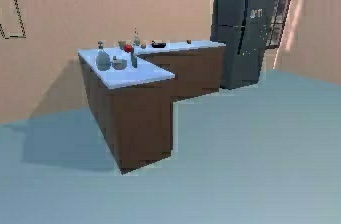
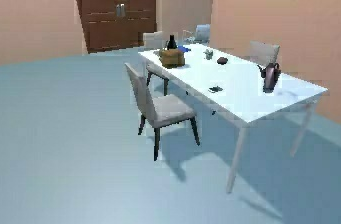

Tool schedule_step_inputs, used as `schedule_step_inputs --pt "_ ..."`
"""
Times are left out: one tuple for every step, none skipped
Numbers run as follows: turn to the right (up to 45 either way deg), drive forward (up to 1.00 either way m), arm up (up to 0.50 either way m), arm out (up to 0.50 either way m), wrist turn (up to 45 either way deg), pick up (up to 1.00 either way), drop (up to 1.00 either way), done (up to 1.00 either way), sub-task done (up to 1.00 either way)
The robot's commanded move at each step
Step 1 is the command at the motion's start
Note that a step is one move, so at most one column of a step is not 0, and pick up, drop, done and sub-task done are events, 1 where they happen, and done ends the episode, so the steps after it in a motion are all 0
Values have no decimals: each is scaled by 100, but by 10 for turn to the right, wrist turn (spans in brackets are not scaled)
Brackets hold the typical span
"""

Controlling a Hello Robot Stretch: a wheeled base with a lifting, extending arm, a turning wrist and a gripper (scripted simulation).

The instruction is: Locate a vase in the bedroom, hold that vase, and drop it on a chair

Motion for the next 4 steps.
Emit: schedule_step_inputs --pt "-450 0 0 0 0 0 0 0 0" --pt "-450 0 0 0 0 0 0 0 0" --pt "-240 0 0 0 0 0 0 0 0" --pt "0 100 0 0 0 0 0 0 0"
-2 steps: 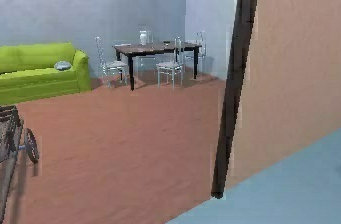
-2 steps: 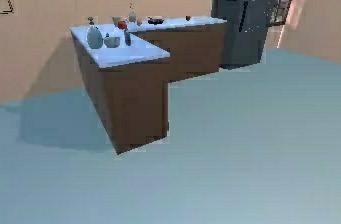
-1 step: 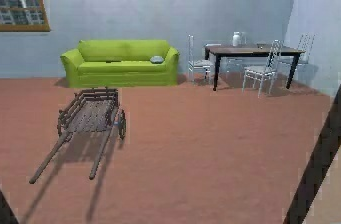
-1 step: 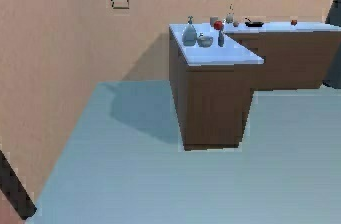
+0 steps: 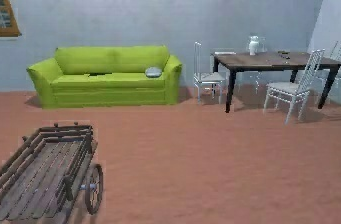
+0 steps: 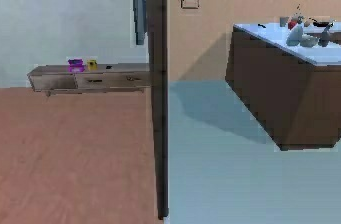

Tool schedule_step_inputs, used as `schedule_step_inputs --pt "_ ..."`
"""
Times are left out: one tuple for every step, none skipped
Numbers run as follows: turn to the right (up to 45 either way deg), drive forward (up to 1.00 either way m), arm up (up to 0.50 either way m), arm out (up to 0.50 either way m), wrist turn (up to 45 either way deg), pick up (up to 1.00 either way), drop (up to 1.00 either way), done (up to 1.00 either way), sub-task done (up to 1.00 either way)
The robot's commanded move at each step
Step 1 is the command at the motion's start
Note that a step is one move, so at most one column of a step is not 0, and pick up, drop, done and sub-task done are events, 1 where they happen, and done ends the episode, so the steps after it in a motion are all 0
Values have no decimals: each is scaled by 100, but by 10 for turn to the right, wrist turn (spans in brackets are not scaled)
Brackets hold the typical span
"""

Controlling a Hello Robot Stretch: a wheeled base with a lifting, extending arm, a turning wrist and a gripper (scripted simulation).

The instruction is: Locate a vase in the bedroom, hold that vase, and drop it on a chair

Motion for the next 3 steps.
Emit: schedule_step_inputs --pt "0 100 0 0 0 0 0 0 0" --pt "-30 0 0 0 0 0 0 0 0" --pt "0 75 0 0 0 0 0 0 0"
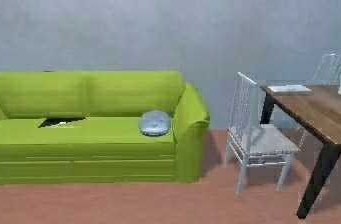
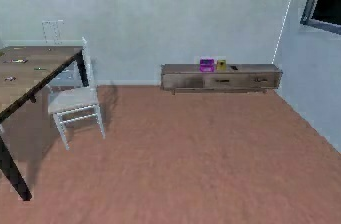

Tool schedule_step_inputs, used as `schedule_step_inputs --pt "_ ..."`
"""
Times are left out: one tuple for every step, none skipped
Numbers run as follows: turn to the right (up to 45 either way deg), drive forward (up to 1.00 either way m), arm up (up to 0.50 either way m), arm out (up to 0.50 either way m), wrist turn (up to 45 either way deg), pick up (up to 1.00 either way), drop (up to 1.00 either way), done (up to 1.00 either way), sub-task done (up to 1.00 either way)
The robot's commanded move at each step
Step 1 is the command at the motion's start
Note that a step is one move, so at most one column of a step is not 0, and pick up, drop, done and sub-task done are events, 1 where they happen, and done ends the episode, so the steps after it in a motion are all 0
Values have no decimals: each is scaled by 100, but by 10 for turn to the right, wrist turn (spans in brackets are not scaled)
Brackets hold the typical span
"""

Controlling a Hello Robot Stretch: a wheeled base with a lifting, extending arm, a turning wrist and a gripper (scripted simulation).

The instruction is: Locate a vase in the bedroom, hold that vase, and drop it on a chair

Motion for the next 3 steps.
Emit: schedule_step_inputs --pt "-450 0 0 0 0 0 0 0 0" --pt "0 60 0 0 0 0 0 0 0" --pt "-360 0 0 0 0 0 0 0 0"
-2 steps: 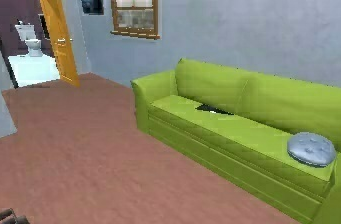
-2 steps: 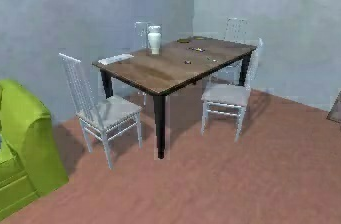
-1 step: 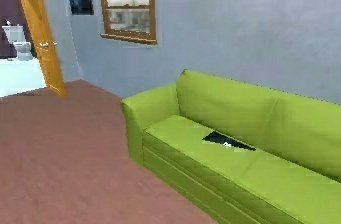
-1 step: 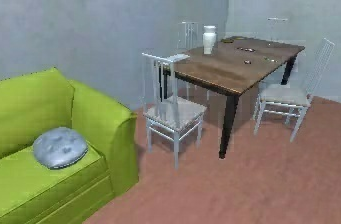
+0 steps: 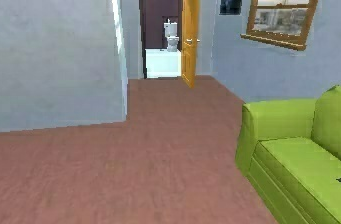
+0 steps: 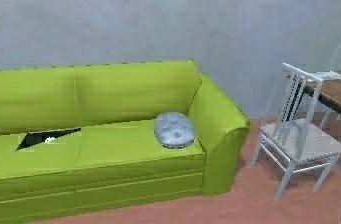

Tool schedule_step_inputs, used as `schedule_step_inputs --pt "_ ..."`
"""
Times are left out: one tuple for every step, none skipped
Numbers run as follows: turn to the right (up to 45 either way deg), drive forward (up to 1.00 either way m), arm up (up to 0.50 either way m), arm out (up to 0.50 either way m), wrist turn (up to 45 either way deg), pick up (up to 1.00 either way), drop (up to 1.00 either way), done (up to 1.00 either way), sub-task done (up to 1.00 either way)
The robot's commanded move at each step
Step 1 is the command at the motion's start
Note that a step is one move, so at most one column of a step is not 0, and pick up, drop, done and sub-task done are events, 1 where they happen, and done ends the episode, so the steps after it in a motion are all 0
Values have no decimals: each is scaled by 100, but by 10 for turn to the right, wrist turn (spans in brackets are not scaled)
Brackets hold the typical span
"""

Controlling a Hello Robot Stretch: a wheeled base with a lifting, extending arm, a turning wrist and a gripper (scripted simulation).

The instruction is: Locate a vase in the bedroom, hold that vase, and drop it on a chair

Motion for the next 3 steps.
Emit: schedule_step_inputs --pt "0 100 0 0 0 0 0 0 0" --pt "0 100 0 0 0 0 0 0 0" --pt "0 100 0 0 0 0 0 0 0"
